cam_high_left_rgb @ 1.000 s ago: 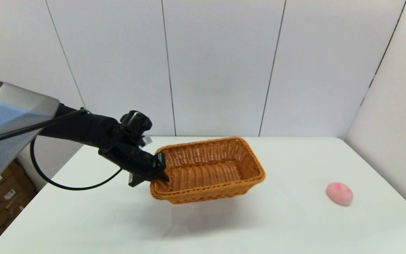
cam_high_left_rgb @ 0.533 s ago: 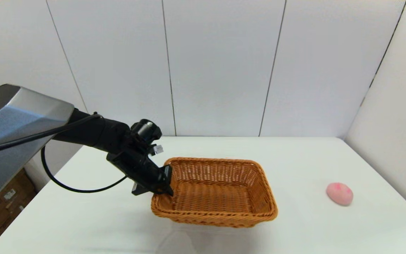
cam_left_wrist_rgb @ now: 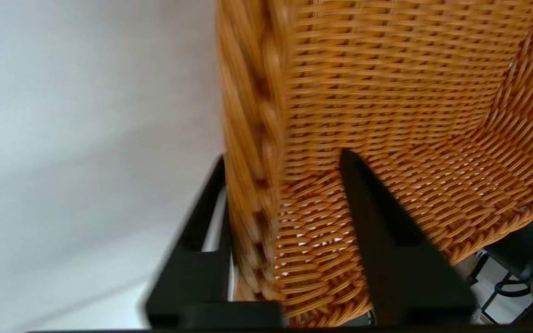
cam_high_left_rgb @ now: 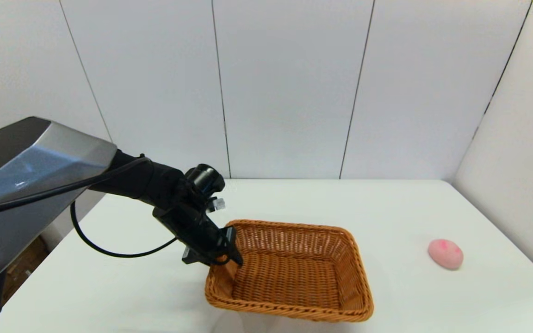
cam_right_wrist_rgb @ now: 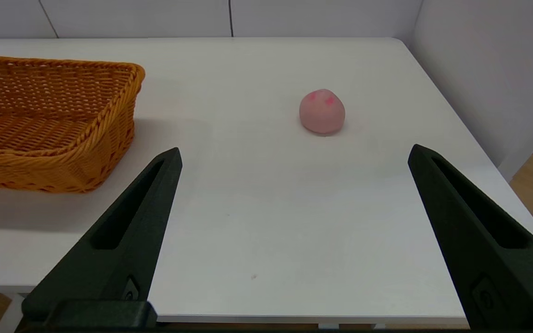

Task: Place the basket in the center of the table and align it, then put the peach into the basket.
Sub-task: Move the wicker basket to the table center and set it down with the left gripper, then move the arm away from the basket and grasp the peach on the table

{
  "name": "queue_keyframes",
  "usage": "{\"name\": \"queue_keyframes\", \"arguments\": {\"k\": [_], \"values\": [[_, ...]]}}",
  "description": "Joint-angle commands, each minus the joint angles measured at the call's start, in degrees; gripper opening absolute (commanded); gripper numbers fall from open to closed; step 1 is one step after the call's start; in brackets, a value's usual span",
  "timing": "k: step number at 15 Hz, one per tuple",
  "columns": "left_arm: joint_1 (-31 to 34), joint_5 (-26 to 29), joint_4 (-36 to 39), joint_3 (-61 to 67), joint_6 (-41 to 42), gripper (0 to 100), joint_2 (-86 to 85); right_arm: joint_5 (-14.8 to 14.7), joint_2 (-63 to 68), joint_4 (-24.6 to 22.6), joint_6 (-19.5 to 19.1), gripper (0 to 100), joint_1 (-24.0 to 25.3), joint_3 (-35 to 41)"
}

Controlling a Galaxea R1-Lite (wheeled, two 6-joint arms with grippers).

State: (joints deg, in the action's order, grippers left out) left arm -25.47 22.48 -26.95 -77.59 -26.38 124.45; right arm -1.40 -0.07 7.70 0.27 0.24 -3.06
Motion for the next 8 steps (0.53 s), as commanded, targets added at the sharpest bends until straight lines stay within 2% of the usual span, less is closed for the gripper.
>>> {"name": "queue_keyframes", "arguments": {"k": [1, 4, 8], "values": [[0.2, -1.4, 0.0, 0.0, -0.4, 100, -0.4, 0.0, 0.1, 0.0, 0.1, 100, 0.0, 0.0], [2.3, -1.7, -0.3, -0.7, -0.1, 100, -4.4, 0.0, 0.1, 0.0, 0.1, 100, 0.0, 0.0], [6.0, -6.3, -1.5, -0.7, 0.6, 100, -12.7, 0.0, 0.1, 0.0, 0.1, 100, 0.0, 0.0]]}}
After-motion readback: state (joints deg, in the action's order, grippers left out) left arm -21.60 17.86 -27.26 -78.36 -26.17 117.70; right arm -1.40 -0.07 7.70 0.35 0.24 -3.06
